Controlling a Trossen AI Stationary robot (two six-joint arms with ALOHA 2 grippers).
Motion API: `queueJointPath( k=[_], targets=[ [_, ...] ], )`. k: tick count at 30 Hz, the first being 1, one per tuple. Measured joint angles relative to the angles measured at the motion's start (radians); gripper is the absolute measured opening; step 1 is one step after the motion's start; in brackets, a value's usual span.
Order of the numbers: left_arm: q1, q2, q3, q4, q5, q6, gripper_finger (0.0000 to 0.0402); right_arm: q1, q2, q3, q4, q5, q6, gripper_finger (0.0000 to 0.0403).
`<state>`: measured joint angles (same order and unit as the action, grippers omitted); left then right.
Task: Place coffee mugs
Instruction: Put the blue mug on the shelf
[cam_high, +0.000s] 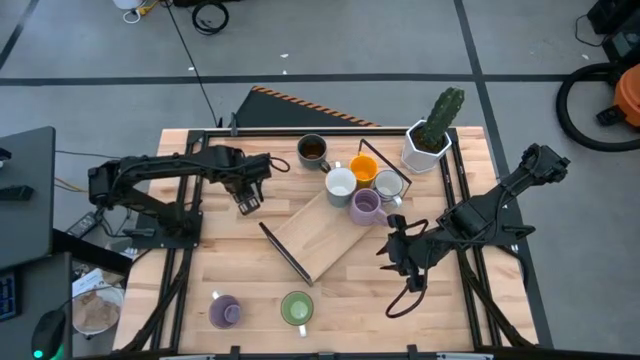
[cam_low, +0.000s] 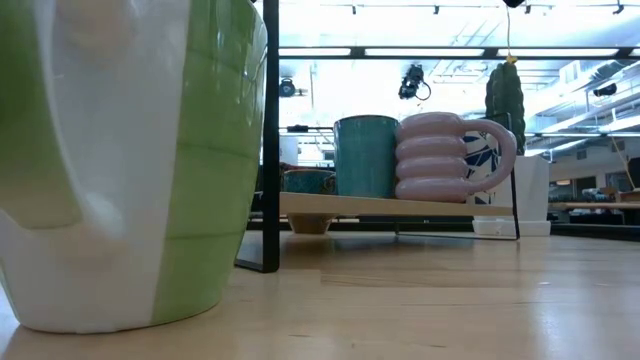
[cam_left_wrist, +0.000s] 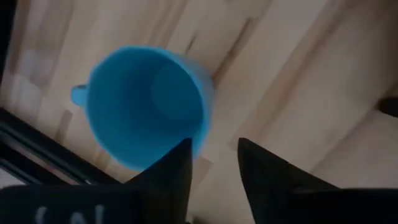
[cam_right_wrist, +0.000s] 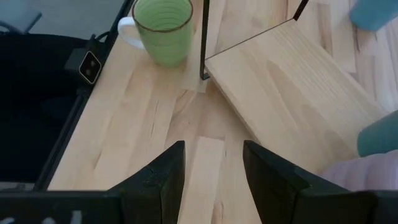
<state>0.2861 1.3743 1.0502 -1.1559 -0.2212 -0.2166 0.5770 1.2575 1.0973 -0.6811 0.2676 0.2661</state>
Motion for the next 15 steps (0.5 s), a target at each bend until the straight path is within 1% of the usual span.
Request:
queueJointPath(
  k=[3,5,10,15],
  targets=[
    [0.011,0.001,-0.039,0.067,-0.004,0.039,0.0163,0.0,0.0,0.0,0.001,0.0,0.007,0.0167],
    [0.019,0.001,-0.062,0.107,-0.004,0.073,0.0171,0.0,0.0,0.0,0.002,0.0,0.016,0.0168],
    [0.05,0.001,-0.1,0.14,-0.003,0.09,0.0169,0.0,0.0,0.0,0.004,-0.001,0.035,0.0167],
    [0.086,0.001,-0.14,0.156,0.028,0.096,0.016,0.0,0.0,0.0,0.008,-0.005,0.053,0.0168]
  ],
)
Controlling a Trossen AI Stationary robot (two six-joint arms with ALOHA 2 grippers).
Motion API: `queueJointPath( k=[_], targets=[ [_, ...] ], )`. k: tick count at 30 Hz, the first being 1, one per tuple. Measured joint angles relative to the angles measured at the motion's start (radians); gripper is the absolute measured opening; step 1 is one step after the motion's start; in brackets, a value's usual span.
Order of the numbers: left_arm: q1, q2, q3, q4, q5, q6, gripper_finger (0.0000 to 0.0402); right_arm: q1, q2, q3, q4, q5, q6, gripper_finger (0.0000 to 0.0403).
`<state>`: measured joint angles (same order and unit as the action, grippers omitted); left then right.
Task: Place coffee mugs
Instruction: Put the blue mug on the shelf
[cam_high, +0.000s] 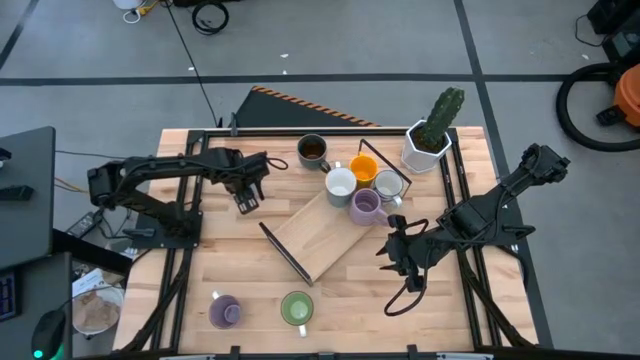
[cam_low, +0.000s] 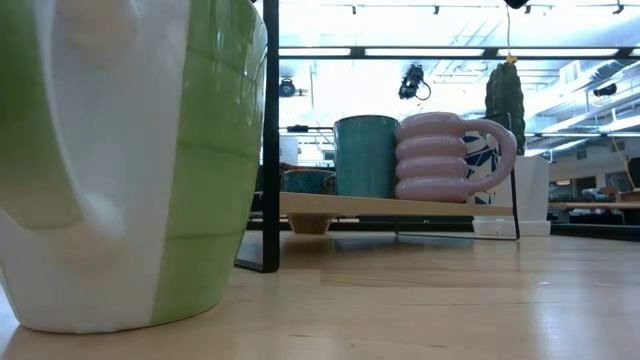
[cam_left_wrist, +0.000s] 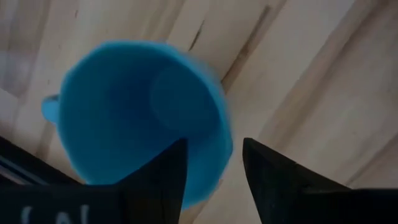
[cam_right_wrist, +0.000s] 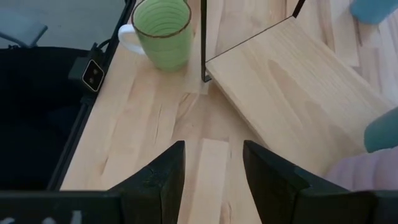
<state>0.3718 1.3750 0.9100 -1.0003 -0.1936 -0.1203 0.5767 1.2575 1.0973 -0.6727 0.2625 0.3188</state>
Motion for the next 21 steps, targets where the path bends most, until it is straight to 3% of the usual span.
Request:
queueJointPath(
  k=[10,21],
  targets=[
    [0.043,0.0,-0.082,0.107,0.054,0.001,0.015,0.0,0.0,0.0,0.007,-0.004,0.003,0.0167],
    [0.044,0.0,-0.082,0.122,0.112,-0.033,0.0038,0.0,0.0,0.0,0.002,-0.027,0.028,0.0168]
  ],
)
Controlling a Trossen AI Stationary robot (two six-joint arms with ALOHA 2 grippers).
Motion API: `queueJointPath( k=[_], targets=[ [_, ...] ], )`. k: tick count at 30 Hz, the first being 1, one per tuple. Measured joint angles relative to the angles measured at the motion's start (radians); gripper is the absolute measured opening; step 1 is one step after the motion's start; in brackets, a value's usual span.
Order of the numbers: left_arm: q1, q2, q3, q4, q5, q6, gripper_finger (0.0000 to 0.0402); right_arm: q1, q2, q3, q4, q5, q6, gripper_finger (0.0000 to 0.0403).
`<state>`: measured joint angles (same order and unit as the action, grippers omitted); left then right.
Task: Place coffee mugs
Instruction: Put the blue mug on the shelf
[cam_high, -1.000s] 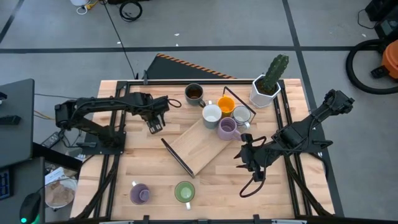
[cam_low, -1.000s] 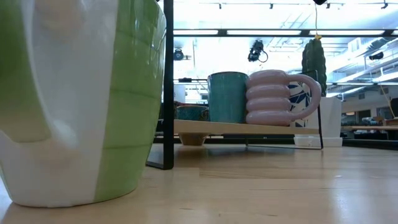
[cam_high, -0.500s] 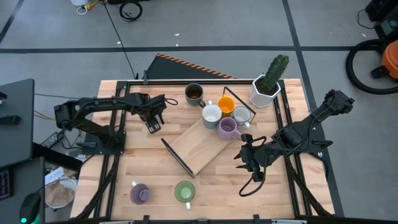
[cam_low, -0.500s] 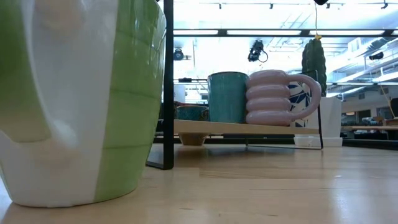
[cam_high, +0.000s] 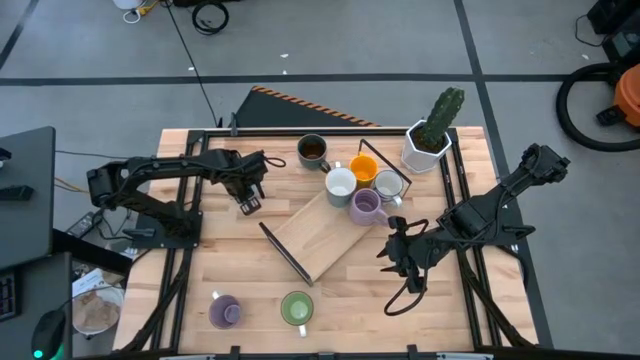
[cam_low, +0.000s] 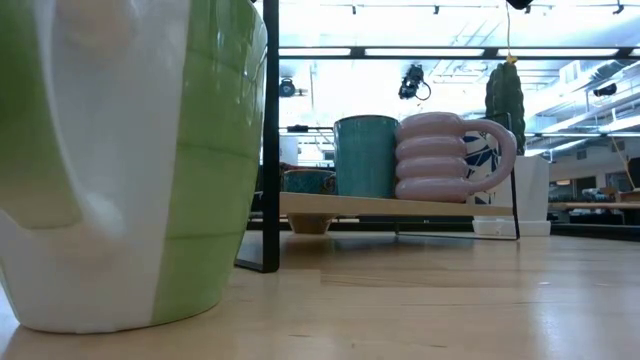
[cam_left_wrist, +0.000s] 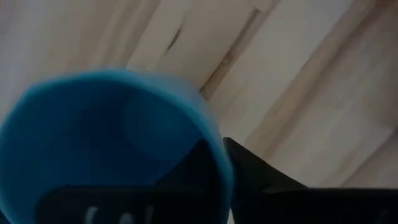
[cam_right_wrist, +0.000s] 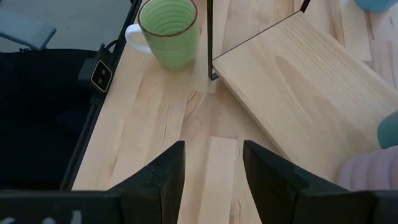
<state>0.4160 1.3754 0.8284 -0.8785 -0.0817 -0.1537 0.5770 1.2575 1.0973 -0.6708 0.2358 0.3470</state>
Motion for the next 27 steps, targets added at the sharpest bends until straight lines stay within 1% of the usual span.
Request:
queueJointPath(
  k=[1,5,9,14,18,21,27],
  targets=[
    [0.0,0.0,0.0,-0.003,0.003,0.003,0.0029,0.0,0.0,0.0,0.0,-0.001,0.0,0.0167],
    [0.0,0.002,0.014,-0.009,0.007,0.0,0.0029,0.0,0.0,0.0,0.0,-0.002,0.0,0.0167],
    [0.001,0.002,0.1,-0.045,0.006,0.0,0.0029,0.0,0.0,0.0,-0.003,-0.003,0.001,0.0168],
    [0.002,0.003,0.268,-0.131,0.018,-0.03,0.0029,0.0,0.0,0.0,-0.005,-0.007,0.01,0.0167],
    [-0.033,0.043,0.416,-0.17,0.038,-0.067,0.0029,0.0,0.0,0.0,-0.02,-0.013,0.01,0.0168],
    [-0.08,0.121,0.556,-0.179,0.061,-0.083,0.0029,-0.011,0.0,0.0,-0.027,-0.007,-0.009,0.0168],
    [-0.194,0.306,0.815,-0.303,0.079,-0.098,0.0029,-0.024,0.0,0.0,-0.043,-0.005,-0.006,0.0168]
  ],
)
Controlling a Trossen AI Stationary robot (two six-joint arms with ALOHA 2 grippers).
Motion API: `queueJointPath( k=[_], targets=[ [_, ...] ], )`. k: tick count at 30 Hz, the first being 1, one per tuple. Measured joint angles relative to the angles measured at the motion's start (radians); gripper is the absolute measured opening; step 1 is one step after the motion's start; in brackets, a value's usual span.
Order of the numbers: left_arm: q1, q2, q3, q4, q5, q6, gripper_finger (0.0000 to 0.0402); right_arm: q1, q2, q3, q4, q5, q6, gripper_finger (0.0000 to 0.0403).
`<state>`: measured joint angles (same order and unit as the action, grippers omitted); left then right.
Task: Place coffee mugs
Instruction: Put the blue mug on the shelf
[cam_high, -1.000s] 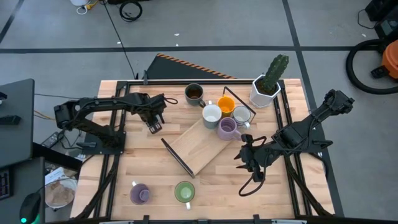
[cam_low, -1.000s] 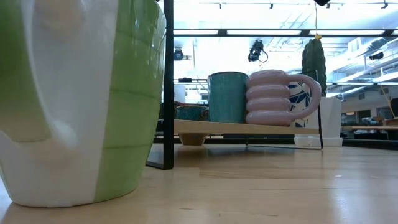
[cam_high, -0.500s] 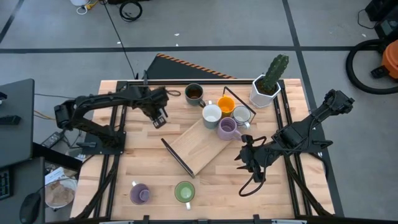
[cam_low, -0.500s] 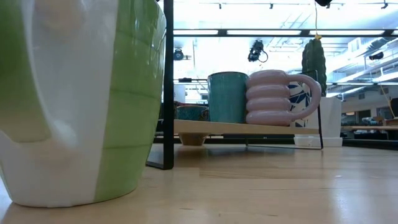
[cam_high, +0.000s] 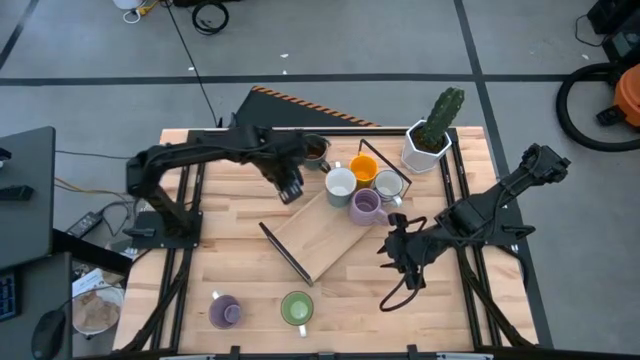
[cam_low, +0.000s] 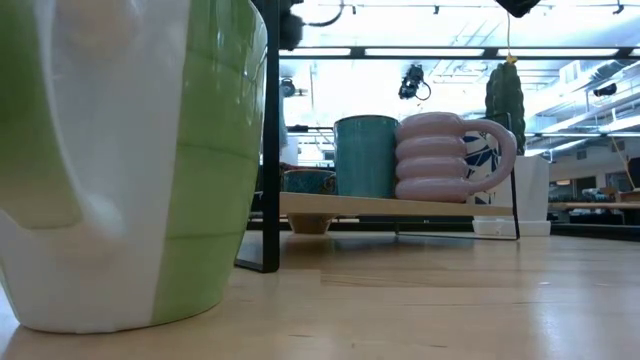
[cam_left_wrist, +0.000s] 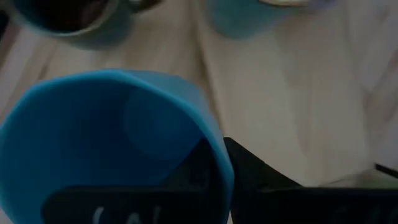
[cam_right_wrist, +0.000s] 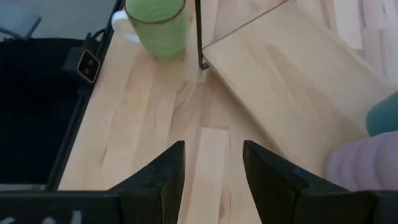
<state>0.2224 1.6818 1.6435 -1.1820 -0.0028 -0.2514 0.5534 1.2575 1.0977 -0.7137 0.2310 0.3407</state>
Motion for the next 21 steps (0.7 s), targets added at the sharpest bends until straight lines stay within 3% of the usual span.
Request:
queueJointPath(
  k=[7,21],
  targets=[
    [-0.124,0.143,0.126,-0.032,0.003,-0.031,0.0035,0.016,0.0,0.0,-0.039,0.0,0.042,0.0168],
    [-0.223,0.275,0.14,0.008,0.061,-0.068,0.0034,0.053,0.0,0.0,-0.051,0.011,0.059,0.0168]
  ],
)
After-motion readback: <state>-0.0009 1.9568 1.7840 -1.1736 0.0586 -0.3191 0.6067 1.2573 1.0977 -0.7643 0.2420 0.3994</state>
